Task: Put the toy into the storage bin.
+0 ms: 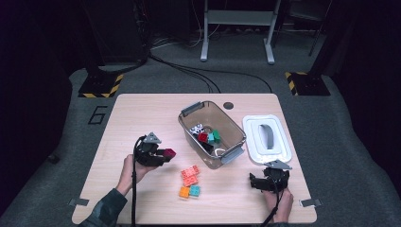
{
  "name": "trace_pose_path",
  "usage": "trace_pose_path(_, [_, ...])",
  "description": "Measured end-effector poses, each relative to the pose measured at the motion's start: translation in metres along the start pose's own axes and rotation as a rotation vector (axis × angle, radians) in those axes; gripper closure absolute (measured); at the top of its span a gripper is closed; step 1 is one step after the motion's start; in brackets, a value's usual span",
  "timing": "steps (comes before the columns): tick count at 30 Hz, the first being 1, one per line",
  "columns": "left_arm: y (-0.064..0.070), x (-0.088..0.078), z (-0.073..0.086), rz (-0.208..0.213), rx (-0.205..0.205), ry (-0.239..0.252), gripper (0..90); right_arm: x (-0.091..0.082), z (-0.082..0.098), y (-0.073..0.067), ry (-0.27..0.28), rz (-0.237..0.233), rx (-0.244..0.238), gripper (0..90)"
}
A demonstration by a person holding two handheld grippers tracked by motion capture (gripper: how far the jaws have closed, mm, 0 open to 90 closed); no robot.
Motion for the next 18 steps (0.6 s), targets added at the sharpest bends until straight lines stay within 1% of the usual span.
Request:
trace_pose_path(1, [0.0, -0.002, -0.002, -0.001, -0.007, 0.003, 59.1, 0.0, 0.0, 0.0, 0.0, 0.0, -0.001, 3.4])
trace_pose_path(2, [-0.001, -0.003, -0.005, -0.006, 0.0, 0.008, 59.1, 0.0, 0.0, 0.0, 0.0, 0.0, 0.0, 3.5])
trace_pose_path(4, [-0.001, -0.004, -0.009, 0.009, -0.007, 0.006, 59.1, 0.0, 0.0, 0.0, 0.0, 0.0, 0.0, 3.5])
trace_pose_path(5, [-0.002, -0.005, -0.012, 0.012, 0.0, 0.005, 59.1, 0.0, 0.0, 0.0, 0.0, 0.0, 0.0, 3.6])
trace_pose_path(6, [-0.001, -0.005, -0.014, 0.015, -0.005, 0.005, 59.1, 0.0, 0.0, 0.0, 0.001, 0.0, 0.0, 3.5])
trace_pose_path(7, [-0.002, -0.006, -0.016, 0.017, 0.004, 0.002, 59.1, 0.0, 0.0, 0.0, 0.0, 0.0, 0.0, 3.5])
trace_pose_path(10, [-0.002, -0.011, -0.024, 0.027, 0.001, 0.018, 59.1, 0.0, 0.0, 0.0, 0.001, 0.0, 0.0, 3.6])
trace_pose_path(11, [-0.003, -0.013, -0.025, 0.033, 0.001, 0.017, 59.1, 0.0, 0.0, 0.0, 0.0, 0.0, -0.001, 3.5])
trace_pose_path(12, [-0.003, -0.014, -0.026, 0.045, -0.01, 0.017, 59.1, 0.0, 0.0, 0.0, 0.0, 0.0, 0.0, 3.5])
trace_pose_path(14, [-0.006, -0.016, -0.027, 0.04, -0.003, 0.008, 59.1, 0.0, 0.0, 0.0, 0.0, -0.002, 0.0, 3.6])
trace_pose_path(17, [-0.009, -0.019, -0.031, 0.05, -0.02, 0.022, 59.1, 0.0, 0.0, 0.0, 0.001, -0.001, 0.0, 3.6])
trace_pose_path(18, [-0.011, -0.02, -0.033, 0.061, -0.026, 0.029, 59.1, 0.0, 0.0, 0.0, 0.001, -0.001, 0.0, 3.6])
Point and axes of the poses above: each handheld gripper's, and its own axes: x roughly forward along the jaws, z roughly out of its underside, y roughly to its right, the point moved 6 cm from there along x, roughly forward along the jaws, and after that the axes turned 9 degrees about y, right-handed, at the moved point
